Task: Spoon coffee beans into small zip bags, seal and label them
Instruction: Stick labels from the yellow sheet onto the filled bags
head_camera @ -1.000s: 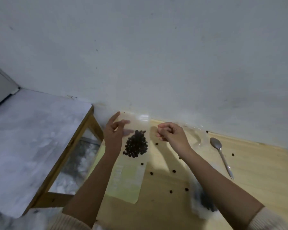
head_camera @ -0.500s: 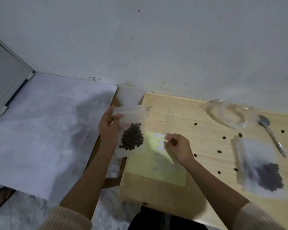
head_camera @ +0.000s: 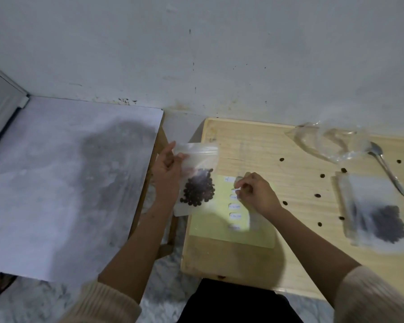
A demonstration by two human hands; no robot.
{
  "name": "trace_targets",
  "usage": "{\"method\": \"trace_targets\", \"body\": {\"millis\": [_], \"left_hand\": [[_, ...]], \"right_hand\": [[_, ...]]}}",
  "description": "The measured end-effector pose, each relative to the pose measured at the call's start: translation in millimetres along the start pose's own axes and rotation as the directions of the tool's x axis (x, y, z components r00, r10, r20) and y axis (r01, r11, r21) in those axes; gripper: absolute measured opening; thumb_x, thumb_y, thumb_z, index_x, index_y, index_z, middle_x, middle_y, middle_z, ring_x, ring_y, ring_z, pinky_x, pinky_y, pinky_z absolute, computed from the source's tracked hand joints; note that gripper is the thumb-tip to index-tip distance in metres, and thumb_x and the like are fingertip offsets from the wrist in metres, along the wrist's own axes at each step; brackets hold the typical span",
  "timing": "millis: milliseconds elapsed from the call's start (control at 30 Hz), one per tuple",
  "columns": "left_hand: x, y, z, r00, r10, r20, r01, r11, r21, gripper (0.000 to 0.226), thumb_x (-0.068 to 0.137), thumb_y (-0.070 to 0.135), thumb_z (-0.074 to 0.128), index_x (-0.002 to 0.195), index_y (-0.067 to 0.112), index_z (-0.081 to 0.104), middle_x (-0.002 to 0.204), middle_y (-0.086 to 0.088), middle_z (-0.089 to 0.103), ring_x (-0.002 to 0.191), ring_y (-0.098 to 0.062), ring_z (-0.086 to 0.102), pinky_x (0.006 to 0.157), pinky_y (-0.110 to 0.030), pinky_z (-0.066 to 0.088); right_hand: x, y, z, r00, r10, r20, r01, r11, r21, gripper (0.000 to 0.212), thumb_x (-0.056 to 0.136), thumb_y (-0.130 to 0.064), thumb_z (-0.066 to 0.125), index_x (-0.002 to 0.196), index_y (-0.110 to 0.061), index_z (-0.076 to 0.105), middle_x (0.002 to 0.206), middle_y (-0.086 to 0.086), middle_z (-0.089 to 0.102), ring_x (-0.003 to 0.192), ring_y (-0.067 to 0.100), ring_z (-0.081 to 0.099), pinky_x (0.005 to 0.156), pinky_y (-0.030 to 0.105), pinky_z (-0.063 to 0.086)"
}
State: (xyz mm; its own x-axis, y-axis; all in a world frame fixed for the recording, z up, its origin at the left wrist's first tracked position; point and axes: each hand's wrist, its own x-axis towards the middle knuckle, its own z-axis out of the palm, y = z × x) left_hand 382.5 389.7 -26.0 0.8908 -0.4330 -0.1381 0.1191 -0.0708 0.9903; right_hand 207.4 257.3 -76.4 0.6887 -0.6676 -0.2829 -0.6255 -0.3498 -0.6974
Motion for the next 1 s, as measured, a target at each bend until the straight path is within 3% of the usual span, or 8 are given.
{"method": "trace_targets", "body": {"millis": [100,267,433,533,667,733,833,1000], "left_hand": [[-0.5,2.1,2.0,1.0,-0.012,0.011,0.011,1.0,0.01,0.038,0.091,0.003,0.056,0.129,0.002,0.052,0.084,-0.003,0.062,0.07,-0.005,0.061,0.061,-0.016,0.054],[1.4,3.8,6.1,0.999,-0.005,0.043,0.003,0.999,0.036,0.037,0.092,0.009,0.058,0.129,0.006,0.053,0.094,-0.01,0.061,0.08,-0.015,0.06,0.067,-0.019,0.056],[-0.7,10.4,21.4,0.994,0.045,0.098,-0.052,0.996,0.071,0.036,0.092,0.009,0.057,0.128,0.002,0.053,0.09,-0.01,0.063,0.078,-0.01,0.063,0.071,-0.022,0.057],[-1.3,17.8,39.8,0.988,0.078,0.133,-0.096,0.986,0.134,0.035,0.091,0.009,0.059,0.126,0.006,0.057,0.081,0.001,0.065,0.076,-0.011,0.064,0.077,-0.038,0.057],[-4.9,29.3,58.8,0.978,0.088,0.19,-0.107,0.99,0.095,0.034,0.091,0.013,0.059,0.126,0.012,0.057,0.109,-0.008,0.069,0.093,-0.017,0.068,0.068,-0.022,0.057],[-6.3,32.8,62.3,0.974,0.088,0.209,-0.099,0.994,0.04,0.035,0.09,0.019,0.061,0.125,0.023,0.057,0.113,-0.009,0.068,0.101,-0.023,0.066,0.075,-0.031,0.058],[-6.8,38.1,64.2,0.969,0.109,0.222,-0.119,0.992,0.034,0.032,0.089,0.025,0.063,0.117,0.039,0.059,0.1,-0.005,0.072,0.092,-0.02,0.068,0.083,-0.054,0.054],[-6.8,44.2,66.1,0.969,0.141,0.201,-0.145,0.989,0.004,0.03,0.091,0.017,0.062,0.116,0.033,0.059,0.086,0.006,0.071,0.085,-0.014,0.067,0.088,-0.043,0.053]], "right_hand": [[-0.8,-0.2,-0.7,1.0,-0.004,0.0,0.004,1.0,0.008,0.028,0.076,-0.003,0.064,0.068,-0.03,0.059,0.083,-0.014,0.048,0.079,0.009,0.054,0.079,0.028,0.049],[-3.6,1.2,-12.5,0.995,0.087,-0.039,-0.08,0.984,0.162,0.025,0.082,-0.004,0.061,0.069,-0.024,0.059,0.075,-0.01,0.057,0.072,0.009,0.054,0.065,0.004,0.04],[1.8,-22.7,-49.2,0.984,0.051,-0.168,0.029,0.898,0.439,0.007,0.083,-0.013,0.069,0.079,-0.008,0.066,0.072,0.002,0.056,0.068,0.014,0.051,0.063,0.02,0.042],[9.5,-61.3,-69.3,0.975,-0.04,-0.219,0.154,0.831,0.535,0.005,0.082,-0.008,0.068,0.078,-0.011,0.068,0.07,0.006,0.056,0.066,0.015,0.053,0.056,0.019,0.045],[15.1,-89.9,-74.9,0.972,-0.085,-0.22,0.191,0.832,0.52,0.01,0.079,-0.01,0.072,0.073,-0.018,0.071,0.068,0.008,0.061,0.063,0.015,0.053,0.06,0.027,0.047],[14.8,-93.1,-75.3,0.972,-0.082,-0.221,0.183,0.853,0.489,0.004,0.078,-0.012,0.073,0.074,-0.014,0.072,0.068,0.006,0.063,0.061,0.012,0.053,0.063,0.029,0.047],[14.5,-95.2,-77.8,0.971,-0.082,-0.223,0.176,0.877,0.446,0.003,0.078,-0.014,0.074,0.076,-0.011,0.072,0.063,0.0,0.06,0.059,0.011,0.051,0.064,0.026,0.046],[17.6,-102.3,-80.8,0.969,-0.065,-0.239,0.157,0.907,0.391,0.006,0.078,-0.013,0.073,0.073,-0.013,0.071,0.059,-0.004,0.055,0.057,0.014,0.048,0.062,0.025,0.043]]}}
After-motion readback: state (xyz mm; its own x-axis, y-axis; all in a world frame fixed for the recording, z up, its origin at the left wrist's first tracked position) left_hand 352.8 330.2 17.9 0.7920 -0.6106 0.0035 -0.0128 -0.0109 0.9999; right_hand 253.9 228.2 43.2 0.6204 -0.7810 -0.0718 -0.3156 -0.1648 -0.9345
